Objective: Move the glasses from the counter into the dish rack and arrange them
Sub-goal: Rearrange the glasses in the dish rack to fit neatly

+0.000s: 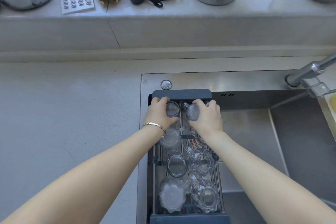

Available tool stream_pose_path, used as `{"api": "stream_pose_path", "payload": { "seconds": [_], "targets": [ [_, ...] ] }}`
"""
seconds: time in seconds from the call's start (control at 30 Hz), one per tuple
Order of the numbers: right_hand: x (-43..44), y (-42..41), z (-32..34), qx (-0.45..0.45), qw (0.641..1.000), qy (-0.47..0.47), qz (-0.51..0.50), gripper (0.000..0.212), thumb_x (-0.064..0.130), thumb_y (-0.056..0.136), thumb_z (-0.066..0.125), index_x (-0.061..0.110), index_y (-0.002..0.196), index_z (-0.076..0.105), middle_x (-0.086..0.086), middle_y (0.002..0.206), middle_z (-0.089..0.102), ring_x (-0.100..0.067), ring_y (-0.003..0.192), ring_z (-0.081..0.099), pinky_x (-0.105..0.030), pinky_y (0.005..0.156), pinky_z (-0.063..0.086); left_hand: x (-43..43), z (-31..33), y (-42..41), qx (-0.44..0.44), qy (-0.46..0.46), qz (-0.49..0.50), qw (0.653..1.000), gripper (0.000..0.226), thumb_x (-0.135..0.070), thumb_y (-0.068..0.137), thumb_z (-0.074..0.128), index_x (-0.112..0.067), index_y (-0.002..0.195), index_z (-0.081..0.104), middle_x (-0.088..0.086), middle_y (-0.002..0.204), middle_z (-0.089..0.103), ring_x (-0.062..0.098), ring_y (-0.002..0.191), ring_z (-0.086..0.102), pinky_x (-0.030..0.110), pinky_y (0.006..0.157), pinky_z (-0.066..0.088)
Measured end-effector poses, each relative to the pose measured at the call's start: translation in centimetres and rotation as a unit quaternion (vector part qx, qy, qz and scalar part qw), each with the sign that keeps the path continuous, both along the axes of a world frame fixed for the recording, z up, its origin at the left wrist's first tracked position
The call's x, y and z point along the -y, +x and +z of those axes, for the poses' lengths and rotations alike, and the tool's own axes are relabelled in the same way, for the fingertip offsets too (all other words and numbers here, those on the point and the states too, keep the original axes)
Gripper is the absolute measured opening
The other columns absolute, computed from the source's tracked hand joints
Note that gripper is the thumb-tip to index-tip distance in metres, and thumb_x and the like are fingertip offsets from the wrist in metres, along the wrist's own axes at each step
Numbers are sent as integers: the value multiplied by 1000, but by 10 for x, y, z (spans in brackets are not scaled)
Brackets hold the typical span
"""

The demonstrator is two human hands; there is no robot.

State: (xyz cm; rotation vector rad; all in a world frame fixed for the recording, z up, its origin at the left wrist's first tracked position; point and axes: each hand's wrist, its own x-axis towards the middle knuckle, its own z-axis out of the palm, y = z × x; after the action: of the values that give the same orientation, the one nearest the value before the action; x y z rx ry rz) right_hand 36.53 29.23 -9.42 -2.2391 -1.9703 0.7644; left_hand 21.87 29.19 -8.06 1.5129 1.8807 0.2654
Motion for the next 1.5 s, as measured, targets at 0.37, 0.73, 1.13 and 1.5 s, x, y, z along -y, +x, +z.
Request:
{"api": "stream_pose_path", "payload": {
  "seconds": [0.37, 0.73, 1.13, 1.5],
  "targets": [
    [15, 12, 20, -46, 999, 10, 7, 60, 28, 76, 71, 20, 129, 44, -12, 127, 42, -30, 121, 37, -38, 100, 35, 4, -1, 6, -87, 8, -6, 996, 58, -29, 76, 72, -12, 124, 44, 13, 124, 47, 31, 108, 54, 41, 83, 52],
    [67, 30, 26, -111, 993, -51, -3, 44, 19, 84, 60, 17, 126, 47, -9, 126, 44, -23, 125, 34, -30, 99, 33, 8, 3, 10, -132, 44, -86, 987, 64, -25, 78, 69, -8, 131, 38, 16, 125, 45, 32, 115, 43, 37, 90, 47],
    [78, -5, 36, -67, 995, 35, 70, 41, 24, 83, 61, 10, 121, 53, -10, 115, 56, -29, 112, 49, -41, 94, 45, 7, 8, 0, -118, 30, -92, 988, 71, -31, 79, 69, -16, 138, 32, 13, 130, 38, 31, 117, 42, 41, 85, 48],
    [59, -82, 7, 18, 986, -165, 16, 70, 49, 78, 63, 10, 127, 32, -21, 123, 44, -35, 105, 56, -36, 76, 50, 67, 20, -60, 20, 106, 115, 987, 36, -4, 86, 52, -11, 122, 53, 11, 123, 50, 25, 111, 54, 29, 83, 42]
  ]
}}
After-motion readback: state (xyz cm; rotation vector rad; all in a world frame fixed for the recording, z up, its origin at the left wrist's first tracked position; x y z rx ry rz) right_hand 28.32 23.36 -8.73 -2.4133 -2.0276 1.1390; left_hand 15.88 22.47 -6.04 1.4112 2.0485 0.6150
